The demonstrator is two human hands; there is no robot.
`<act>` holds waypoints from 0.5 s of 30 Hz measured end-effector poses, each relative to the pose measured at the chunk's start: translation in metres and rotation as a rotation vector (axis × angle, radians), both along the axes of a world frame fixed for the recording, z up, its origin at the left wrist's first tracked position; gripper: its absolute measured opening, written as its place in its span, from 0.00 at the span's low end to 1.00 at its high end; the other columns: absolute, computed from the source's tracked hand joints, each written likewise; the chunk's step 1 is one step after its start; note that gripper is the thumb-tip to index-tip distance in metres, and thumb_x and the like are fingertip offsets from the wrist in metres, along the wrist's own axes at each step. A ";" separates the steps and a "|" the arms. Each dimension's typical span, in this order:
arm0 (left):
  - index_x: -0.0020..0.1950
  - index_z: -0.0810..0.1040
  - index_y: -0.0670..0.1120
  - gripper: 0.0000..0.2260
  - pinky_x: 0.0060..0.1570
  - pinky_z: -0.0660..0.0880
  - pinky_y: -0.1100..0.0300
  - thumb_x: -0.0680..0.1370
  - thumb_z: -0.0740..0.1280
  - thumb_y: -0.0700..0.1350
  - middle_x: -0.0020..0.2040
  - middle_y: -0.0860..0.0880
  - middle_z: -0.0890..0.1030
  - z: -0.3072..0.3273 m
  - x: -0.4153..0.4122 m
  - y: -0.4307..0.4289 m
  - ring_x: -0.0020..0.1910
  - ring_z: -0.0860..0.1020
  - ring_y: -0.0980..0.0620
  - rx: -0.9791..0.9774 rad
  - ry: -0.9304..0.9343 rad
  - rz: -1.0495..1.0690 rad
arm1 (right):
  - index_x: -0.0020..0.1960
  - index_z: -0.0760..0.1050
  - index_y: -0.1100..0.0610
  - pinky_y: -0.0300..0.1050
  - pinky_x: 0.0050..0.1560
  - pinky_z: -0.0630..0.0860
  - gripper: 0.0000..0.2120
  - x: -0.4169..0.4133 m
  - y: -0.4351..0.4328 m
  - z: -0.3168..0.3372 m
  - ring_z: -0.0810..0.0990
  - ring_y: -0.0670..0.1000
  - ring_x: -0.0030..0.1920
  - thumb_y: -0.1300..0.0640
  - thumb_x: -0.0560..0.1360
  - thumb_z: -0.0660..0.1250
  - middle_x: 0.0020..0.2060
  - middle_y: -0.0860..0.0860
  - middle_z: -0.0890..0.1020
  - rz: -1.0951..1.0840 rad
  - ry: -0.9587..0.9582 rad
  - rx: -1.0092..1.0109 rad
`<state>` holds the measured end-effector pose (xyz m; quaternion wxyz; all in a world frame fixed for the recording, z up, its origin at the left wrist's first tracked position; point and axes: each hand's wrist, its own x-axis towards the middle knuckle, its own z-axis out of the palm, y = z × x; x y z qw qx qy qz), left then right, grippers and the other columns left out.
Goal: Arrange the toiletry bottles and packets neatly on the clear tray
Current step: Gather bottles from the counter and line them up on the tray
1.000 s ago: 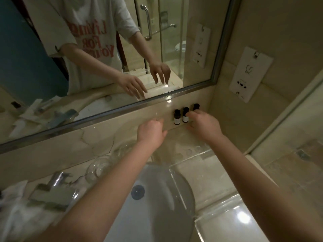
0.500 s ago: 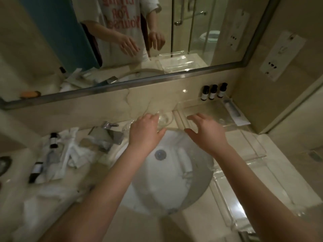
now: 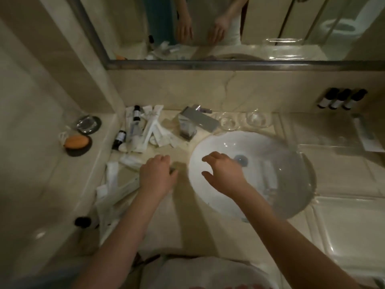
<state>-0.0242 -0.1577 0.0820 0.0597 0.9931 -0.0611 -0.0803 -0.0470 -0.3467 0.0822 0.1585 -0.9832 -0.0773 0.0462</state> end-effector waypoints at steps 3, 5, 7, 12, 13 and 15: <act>0.64 0.73 0.44 0.21 0.56 0.74 0.51 0.77 0.62 0.55 0.61 0.43 0.76 -0.011 -0.010 0.050 0.59 0.74 0.43 -0.015 0.035 0.130 | 0.66 0.71 0.52 0.48 0.53 0.75 0.19 0.008 0.039 -0.008 0.76 0.55 0.58 0.50 0.76 0.63 0.61 0.51 0.76 0.110 0.049 0.002; 0.62 0.74 0.43 0.20 0.55 0.73 0.51 0.77 0.63 0.54 0.60 0.44 0.76 -0.016 -0.020 0.081 0.59 0.73 0.43 -0.005 0.051 0.204 | 0.63 0.73 0.52 0.49 0.52 0.76 0.17 0.013 0.064 -0.013 0.76 0.55 0.56 0.51 0.75 0.64 0.58 0.52 0.77 0.180 0.081 0.025; 0.62 0.74 0.43 0.19 0.56 0.71 0.51 0.77 0.62 0.54 0.60 0.44 0.75 -0.018 -0.030 0.110 0.60 0.72 0.43 0.028 0.083 0.268 | 0.62 0.74 0.54 0.50 0.52 0.76 0.17 0.016 0.088 -0.018 0.76 0.56 0.56 0.53 0.74 0.65 0.57 0.53 0.77 0.243 0.150 0.061; 0.60 0.74 0.44 0.18 0.52 0.74 0.51 0.76 0.63 0.54 0.56 0.44 0.75 -0.019 -0.052 0.178 0.56 0.73 0.44 0.107 0.155 0.347 | 0.68 0.69 0.54 0.49 0.56 0.74 0.23 0.020 0.140 -0.035 0.74 0.56 0.60 0.52 0.74 0.66 0.61 0.56 0.75 0.421 0.252 0.041; 0.60 0.74 0.44 0.17 0.51 0.74 0.51 0.76 0.64 0.53 0.55 0.44 0.75 -0.019 -0.055 0.185 0.54 0.74 0.44 0.120 0.182 0.349 | 0.68 0.68 0.54 0.49 0.57 0.73 0.23 0.021 0.147 -0.038 0.73 0.56 0.61 0.51 0.74 0.66 0.62 0.55 0.74 0.448 0.257 0.031; 0.59 0.73 0.43 0.15 0.50 0.74 0.52 0.76 0.64 0.50 0.56 0.43 0.74 -0.018 -0.059 0.194 0.53 0.75 0.44 0.137 0.268 0.360 | 0.69 0.68 0.54 0.49 0.58 0.72 0.24 0.024 0.160 -0.044 0.73 0.56 0.62 0.51 0.75 0.66 0.64 0.55 0.73 0.473 0.275 0.030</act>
